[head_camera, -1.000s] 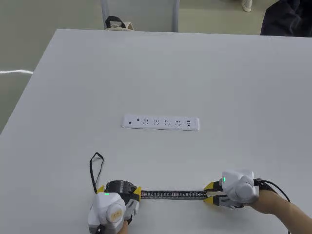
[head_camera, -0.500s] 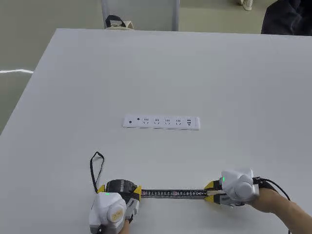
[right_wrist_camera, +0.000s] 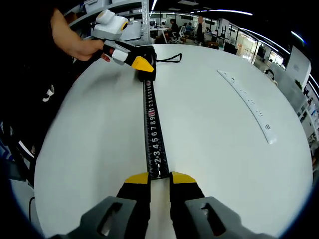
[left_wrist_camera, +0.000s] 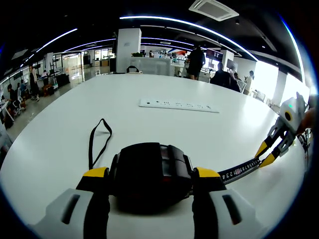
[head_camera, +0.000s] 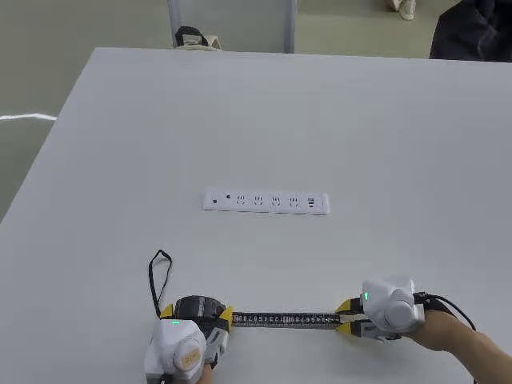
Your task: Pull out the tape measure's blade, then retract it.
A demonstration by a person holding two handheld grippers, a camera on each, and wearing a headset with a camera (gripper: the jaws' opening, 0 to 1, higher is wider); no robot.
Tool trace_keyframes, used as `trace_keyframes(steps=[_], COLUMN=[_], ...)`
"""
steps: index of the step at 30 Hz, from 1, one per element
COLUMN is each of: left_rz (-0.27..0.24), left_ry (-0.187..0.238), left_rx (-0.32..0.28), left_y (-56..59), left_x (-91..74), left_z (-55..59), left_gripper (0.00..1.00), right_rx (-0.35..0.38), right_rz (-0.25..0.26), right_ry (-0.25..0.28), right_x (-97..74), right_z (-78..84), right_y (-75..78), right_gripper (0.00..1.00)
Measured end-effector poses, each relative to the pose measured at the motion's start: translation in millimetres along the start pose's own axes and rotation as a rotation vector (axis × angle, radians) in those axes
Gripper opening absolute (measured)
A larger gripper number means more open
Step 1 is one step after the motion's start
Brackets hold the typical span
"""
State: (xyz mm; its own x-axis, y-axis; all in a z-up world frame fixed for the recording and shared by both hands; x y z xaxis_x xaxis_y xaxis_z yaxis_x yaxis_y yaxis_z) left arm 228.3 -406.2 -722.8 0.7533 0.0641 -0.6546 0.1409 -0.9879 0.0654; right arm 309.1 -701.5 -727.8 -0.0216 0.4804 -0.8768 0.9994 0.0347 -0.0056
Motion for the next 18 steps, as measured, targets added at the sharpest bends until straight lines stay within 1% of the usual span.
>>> trace_keyframes(steps=[4,9,18], left_rz=[0.002,0.014,0.015], left_ry=[0.002,0.002,-0.005], left_rx=[0.005,0.011,0.004], left_y=[1.2,0.9,0.7], left_x=[0.4,-3.9,-5.3], left_z=[-1.4,-2.9,-3.4], left_gripper=[0.64,0.64,0.63], right_rx=[-0.002,-0.002,-0.003], right_rz=[0.001,0.003,0.007], right_ry=[-0.004,-0.008,-0.005], right_x=[-0.3,0.3,1.2], right_z=[-0.8,-0.7,-5.1], right_y=[0.0,0.5,1.8], right_gripper=[0.12,0.12,0.12])
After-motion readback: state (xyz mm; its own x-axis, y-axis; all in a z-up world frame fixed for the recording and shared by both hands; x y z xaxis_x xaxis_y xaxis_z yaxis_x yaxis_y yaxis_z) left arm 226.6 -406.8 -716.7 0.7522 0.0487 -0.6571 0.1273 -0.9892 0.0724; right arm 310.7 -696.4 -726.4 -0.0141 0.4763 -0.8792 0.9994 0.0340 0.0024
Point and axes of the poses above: the centre of the closed fingertips' face, and the gripper's own axes: x roughly forward along the fingers, y roughly to its right, z roughly out of its underside, the point moved 7 cm from there along -x, roughly backward along the fingers, and after that the axes turned 7 degrees about -y, right-handed, at the moved point
